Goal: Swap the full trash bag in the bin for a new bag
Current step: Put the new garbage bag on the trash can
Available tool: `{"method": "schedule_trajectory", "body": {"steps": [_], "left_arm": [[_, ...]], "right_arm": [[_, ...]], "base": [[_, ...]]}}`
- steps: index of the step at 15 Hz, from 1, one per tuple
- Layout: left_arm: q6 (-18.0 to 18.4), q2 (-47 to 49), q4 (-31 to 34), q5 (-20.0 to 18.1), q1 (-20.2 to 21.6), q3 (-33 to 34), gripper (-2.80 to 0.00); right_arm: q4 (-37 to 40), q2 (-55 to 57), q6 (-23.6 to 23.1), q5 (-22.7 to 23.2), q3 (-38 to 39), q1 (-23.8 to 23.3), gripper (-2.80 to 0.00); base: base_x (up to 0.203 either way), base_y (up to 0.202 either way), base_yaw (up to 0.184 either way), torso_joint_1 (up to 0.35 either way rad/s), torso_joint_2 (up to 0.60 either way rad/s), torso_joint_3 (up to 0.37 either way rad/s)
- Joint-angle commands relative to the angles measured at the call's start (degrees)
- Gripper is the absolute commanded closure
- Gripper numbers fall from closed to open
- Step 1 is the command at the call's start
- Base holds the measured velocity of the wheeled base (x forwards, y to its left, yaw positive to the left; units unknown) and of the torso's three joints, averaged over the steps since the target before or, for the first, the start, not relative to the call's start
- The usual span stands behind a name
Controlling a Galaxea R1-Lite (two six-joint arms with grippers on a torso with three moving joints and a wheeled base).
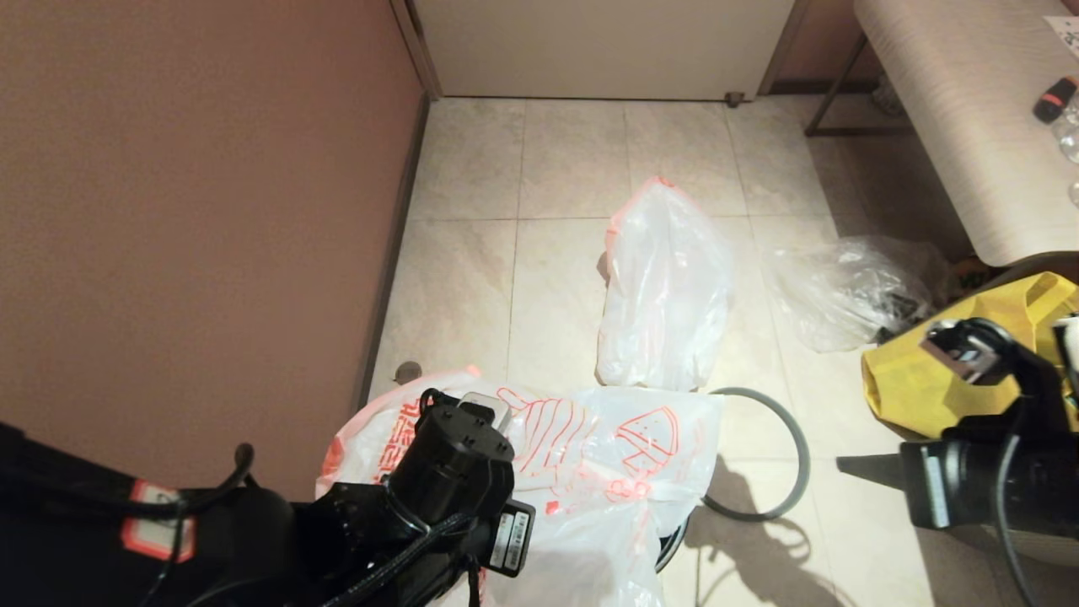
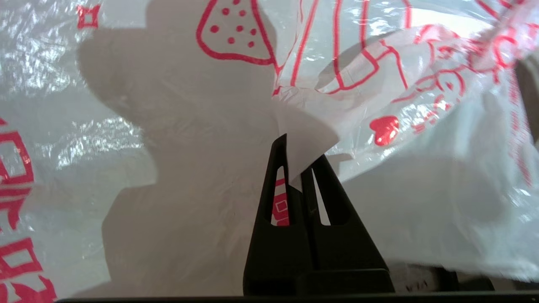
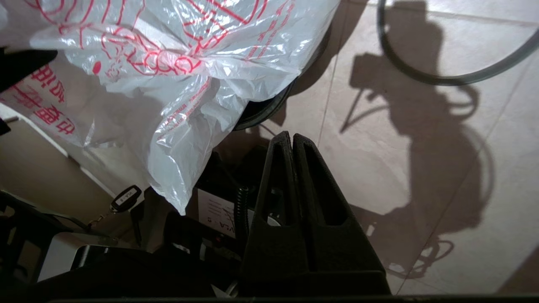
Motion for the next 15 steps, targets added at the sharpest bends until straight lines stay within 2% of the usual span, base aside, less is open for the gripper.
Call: {"method": "schedule_trajectory", "body": {"steps": [1, 3, 5, 7, 9, 12, 15], "left_arm": [[-0.06, 5.35, -2.13, 0.23, 2.47, -0.53, 0.0], [0.03, 6.68, -6.84, 0.17, 5.01, -0.78, 0.0], [-0.34, 7.42, -8.73, 0.1, 6.04, -0.82, 0.0], [-0.09, 9.12, -12.12, -0.01, 6.41, -0.87, 0.0], [-0.04, 10.74, -15.82, -0.01, 6.44, -0.76, 0.0], [-0.6, 9.88, -16.22, -0.11, 6.44, -0.69, 0.0], [-2.31, 8.41, -16.22, -0.17, 5.93, -0.34, 0.0]], "right_arm": [[-2.28, 11.15, 0.26, 0.64, -0.57, 1.76, 0.0], [-7.78, 18.75, 0.23, 1.64, -0.9, 2.74, 0.0], [-13.82, 24.93, 0.29, 2.12, -1.19, 5.62, 0.0], [-15.76, 29.27, 0.5, 2.16, -2.22, 9.36, 0.0], [-17.93, 33.97, 0.72, 2.18, -4.95, 10.39, 0.0], [-26.74, 40.67, 0.62, 1.95, -7.96, 10.61, 0.0], [-28.64, 48.92, 0.45, 1.3, -11.55, 10.4, 0.0]], "base": [[0.0, 0.0, 0.0, 0.0, 0.0, 0.0], [0.0, 0.0, 0.0, 0.0, 0.0, 0.0], [0.0, 0.0, 0.0, 0.0, 0.0, 0.0], [0.0, 0.0, 0.0, 0.0, 0.0, 0.0], [0.0, 0.0, 0.0, 0.0, 0.0, 0.0], [0.0, 0.0, 0.0, 0.0, 0.0, 0.0], [0.0, 0.0, 0.0, 0.0, 0.0, 0.0]]}}
